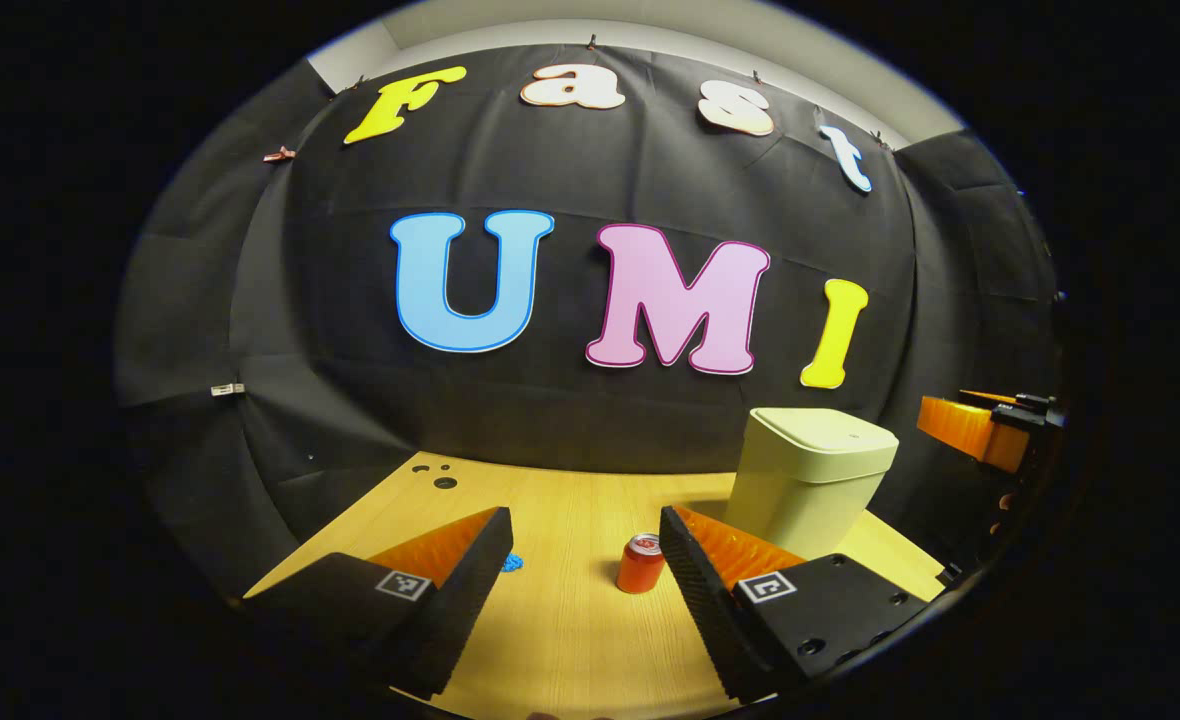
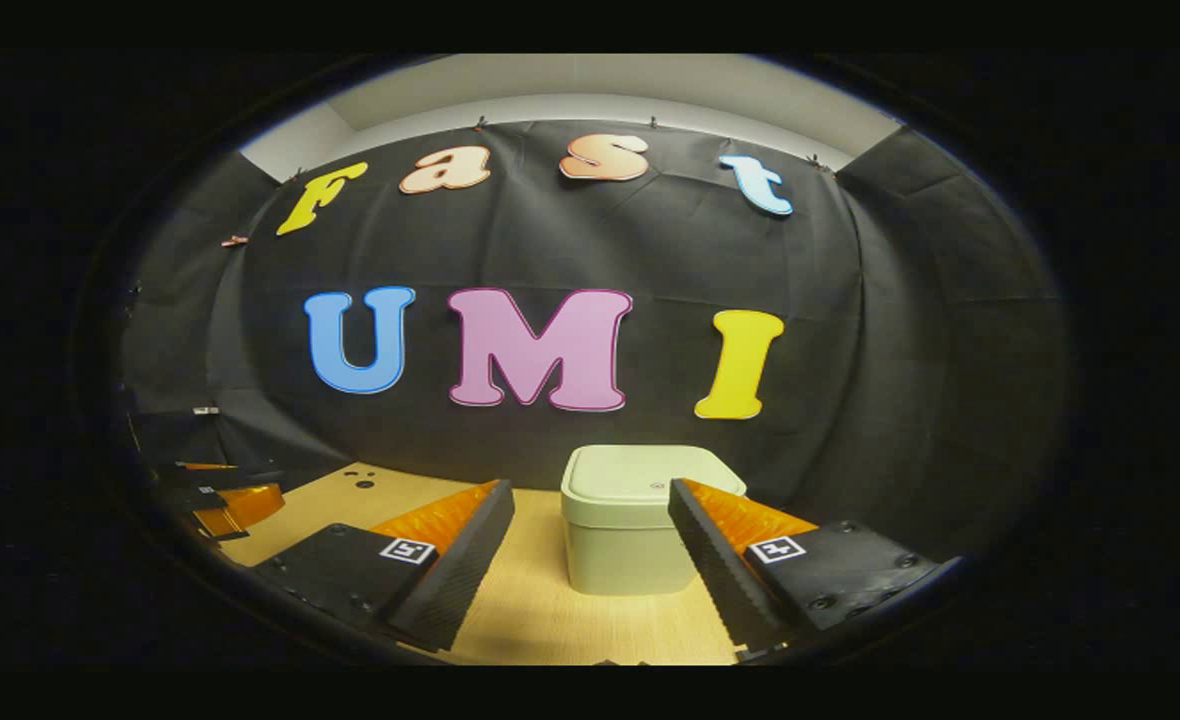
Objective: Press the lid of the desktop garbage bin to open it, pick up the crumpled paper on the desktop and throw it into the bin, then pick up the pop can on the desktop and drop it into the bin, and finally close the garbage bin lid.
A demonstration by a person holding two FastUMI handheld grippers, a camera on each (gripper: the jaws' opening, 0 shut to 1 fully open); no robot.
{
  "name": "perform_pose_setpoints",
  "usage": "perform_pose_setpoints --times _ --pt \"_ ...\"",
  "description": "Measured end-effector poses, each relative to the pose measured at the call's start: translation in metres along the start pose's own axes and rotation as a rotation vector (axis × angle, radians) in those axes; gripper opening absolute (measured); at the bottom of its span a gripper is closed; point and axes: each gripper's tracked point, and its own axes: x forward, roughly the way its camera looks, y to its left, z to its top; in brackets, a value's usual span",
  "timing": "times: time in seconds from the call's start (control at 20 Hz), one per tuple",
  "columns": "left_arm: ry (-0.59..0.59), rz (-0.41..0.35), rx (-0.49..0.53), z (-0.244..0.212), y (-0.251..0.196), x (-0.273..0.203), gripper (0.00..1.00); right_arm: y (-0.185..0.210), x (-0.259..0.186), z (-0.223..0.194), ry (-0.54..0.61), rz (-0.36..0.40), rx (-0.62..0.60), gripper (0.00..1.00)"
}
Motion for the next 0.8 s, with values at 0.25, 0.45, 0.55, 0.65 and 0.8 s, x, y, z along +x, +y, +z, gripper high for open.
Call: perform_pose_setpoints --times 0.25,0.45,0.55,0.65,0.8 --pt "0.006 0.0 0.0 -0.001 0.002 0.006 0.95 0.006 0.011 0.001 0.001 0.016 0.0 0.97" --pt "0.01 -0.003 -0.003 -0.004 0.002 0.011 0.95 0.008 0.018 0.003 -0.002 0.024 -0.017 0.94" --pt "0.014 -0.007 -0.003 -0.004 0.002 0.013 0.95 0.013 0.021 0.007 -0.007 0.037 -0.02 0.77" --pt "0.018 -0.008 -0.004 -0.007 0.003 0.016 0.96 0.019 0.026 0.01 -0.014 0.059 -0.026 0.72" --pt "0.026 -0.007 0.0 -0.009 0.005 0.022 0.96 0.031 0.033 0.015 -0.025 0.09 -0.045 0.65"
